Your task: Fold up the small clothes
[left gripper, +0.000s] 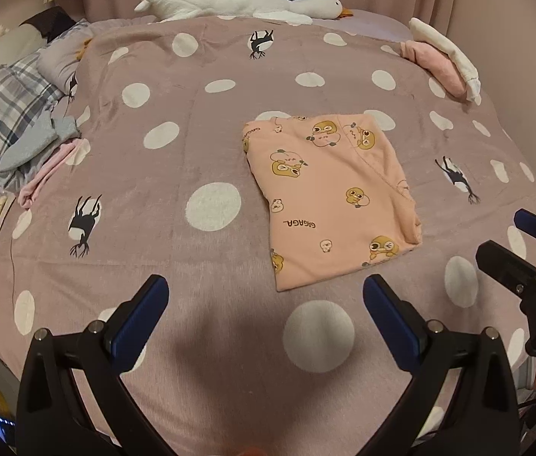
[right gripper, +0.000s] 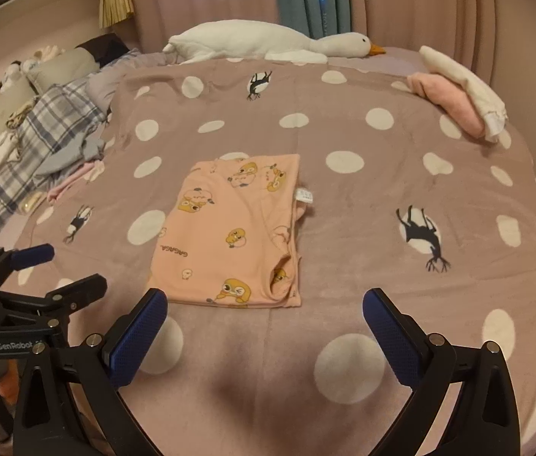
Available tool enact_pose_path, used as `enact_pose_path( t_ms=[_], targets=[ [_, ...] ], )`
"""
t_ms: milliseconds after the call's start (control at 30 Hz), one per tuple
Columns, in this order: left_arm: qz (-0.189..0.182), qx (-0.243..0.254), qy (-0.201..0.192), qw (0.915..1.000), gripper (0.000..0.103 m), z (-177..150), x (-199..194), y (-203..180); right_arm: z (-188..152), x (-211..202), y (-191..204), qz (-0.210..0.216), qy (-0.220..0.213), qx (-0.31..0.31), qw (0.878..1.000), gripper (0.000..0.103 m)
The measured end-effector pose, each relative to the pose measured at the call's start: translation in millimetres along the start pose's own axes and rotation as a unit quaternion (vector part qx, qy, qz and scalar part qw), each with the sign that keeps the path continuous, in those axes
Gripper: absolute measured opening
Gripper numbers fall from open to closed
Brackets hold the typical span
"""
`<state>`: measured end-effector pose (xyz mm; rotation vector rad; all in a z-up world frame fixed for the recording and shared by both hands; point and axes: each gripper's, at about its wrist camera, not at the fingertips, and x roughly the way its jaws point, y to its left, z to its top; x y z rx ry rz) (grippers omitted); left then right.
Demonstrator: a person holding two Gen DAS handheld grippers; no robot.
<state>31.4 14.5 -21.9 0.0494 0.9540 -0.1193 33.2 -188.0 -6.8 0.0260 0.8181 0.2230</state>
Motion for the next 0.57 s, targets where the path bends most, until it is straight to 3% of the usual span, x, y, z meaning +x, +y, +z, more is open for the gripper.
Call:
enact_pose_path(
  t_ms=[567],
  targets=[
    [0.014, -0.022, 0.012, 0.9996, 0.103, -9, 3, 12, -4, 4, 12, -0.003, 0.018, -0.018, 1.0, 0.102]
  ],
)
